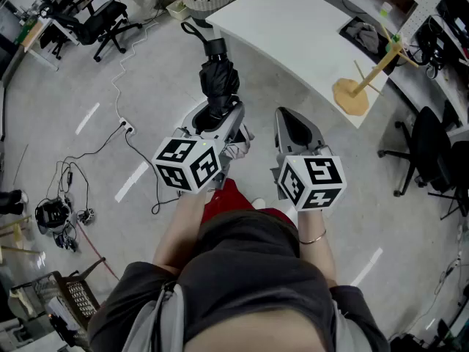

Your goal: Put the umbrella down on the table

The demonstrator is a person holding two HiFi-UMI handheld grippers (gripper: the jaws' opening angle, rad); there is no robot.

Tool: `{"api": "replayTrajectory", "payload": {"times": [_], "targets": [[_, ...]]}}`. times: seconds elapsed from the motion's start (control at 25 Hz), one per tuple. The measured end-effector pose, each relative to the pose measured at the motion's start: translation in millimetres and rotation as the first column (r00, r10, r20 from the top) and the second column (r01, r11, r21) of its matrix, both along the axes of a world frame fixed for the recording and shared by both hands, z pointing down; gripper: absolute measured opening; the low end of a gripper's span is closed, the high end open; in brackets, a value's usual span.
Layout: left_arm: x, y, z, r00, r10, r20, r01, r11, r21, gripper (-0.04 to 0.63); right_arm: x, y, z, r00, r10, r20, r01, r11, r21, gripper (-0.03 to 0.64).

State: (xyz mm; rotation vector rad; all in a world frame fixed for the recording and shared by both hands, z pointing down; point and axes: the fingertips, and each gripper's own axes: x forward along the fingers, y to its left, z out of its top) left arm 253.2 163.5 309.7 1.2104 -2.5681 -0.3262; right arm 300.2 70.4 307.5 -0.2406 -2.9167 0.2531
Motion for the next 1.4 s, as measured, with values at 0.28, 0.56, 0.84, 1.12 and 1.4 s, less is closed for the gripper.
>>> {"api": "replayTrajectory", "payload": {"times": [0.28,0.56,0.84,1.12,1.4], "targets": [[-1,0,-1,1.0,-0.002,-0.011,0.002,1.0,0.022,0.213,-1,-1,3,1.0,-0.009,0.006,0.009,1.0,-0.018,0.018],[-7,0,9,1.0,-0.023,-0.015,0.022,1.0,-0.021,0.213,-6,-2,13,0.998,-0.049,-0.031,0.047,0.998,-0.049,0.02],[-23,3,18,0.999,-0.049,0.011,0.049,0.998,-0.05,0.212,-22,-5,24,0.998,-0.048,-0.034,0.047,0.998,-0.051,0.02],[-86,18,0,0.998,-0.056,0.012,0.057,0.997,-0.049,0.213,-79,2,13,0.998,-0.03,-0.061,0.027,0.998,-0.054,0.02],[-140,24,5,0.998,-0.056,0.005,0.056,0.997,-0.05,0.213,-131,8,19,0.997,-0.025,-0.075,0.021,0.998,-0.055,0.02]]}}
